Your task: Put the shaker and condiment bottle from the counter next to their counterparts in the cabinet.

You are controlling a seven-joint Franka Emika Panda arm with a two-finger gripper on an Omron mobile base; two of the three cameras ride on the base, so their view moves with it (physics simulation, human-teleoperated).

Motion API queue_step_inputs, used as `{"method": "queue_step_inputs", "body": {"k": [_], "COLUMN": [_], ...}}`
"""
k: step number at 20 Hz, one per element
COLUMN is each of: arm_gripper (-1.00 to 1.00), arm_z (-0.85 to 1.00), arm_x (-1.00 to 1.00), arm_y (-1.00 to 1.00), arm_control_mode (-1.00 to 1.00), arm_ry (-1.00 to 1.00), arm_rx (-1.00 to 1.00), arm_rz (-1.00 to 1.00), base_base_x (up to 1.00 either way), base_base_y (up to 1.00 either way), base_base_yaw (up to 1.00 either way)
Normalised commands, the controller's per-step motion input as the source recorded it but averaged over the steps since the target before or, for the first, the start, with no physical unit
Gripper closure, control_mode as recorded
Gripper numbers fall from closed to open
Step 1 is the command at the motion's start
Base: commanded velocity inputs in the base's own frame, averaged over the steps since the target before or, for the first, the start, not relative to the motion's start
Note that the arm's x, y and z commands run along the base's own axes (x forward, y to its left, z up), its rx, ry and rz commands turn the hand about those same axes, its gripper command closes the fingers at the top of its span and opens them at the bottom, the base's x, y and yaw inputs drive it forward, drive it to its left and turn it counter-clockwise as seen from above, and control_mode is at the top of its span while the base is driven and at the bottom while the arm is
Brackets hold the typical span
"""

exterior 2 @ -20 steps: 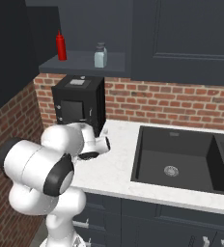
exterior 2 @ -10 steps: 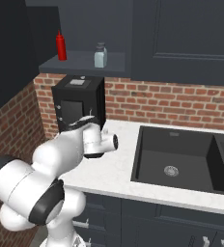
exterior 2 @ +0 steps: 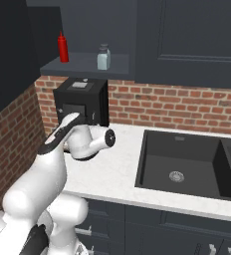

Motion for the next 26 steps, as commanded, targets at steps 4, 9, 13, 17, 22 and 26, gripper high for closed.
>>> {"method": "queue_step_inputs", "body": {"k": [4, 9, 13, 17, 22, 26], "arm_gripper": [1.00, 1.00, 1.00, 1.00, 1.00, 1.00], "arm_z": [0.83, 0.82, 0.80, 0.80, 0.68, 0.25], "arm_x": [0.09, 0.25, 0.26, 0.11, -0.06, -0.51], "arm_y": [-0.29, -0.45, -0.52, -0.44, -0.37, -0.27], "arm_control_mode": [-1.00, -1.00, -1.00, -1.00, -1.00, -1.00], "arm_ry": [0.06, 0.00, 0.00, 0.00, -0.04, -0.16], "arm_rx": [0.00, 0.00, 0.00, 0.00, 0.00, 0.00], "arm_rz": [-0.27, -0.31, -0.27, -0.21, -0.09, 0.00], "base_base_x": [0.00, 0.00, 0.00, 0.00, 0.00, 0.00], "base_base_y": [0.00, 0.00, 0.00, 0.00, 0.00, 0.00], "base_base_yaw": [0.00, 0.00, 0.00, 0.00, 0.00, 0.00]}}
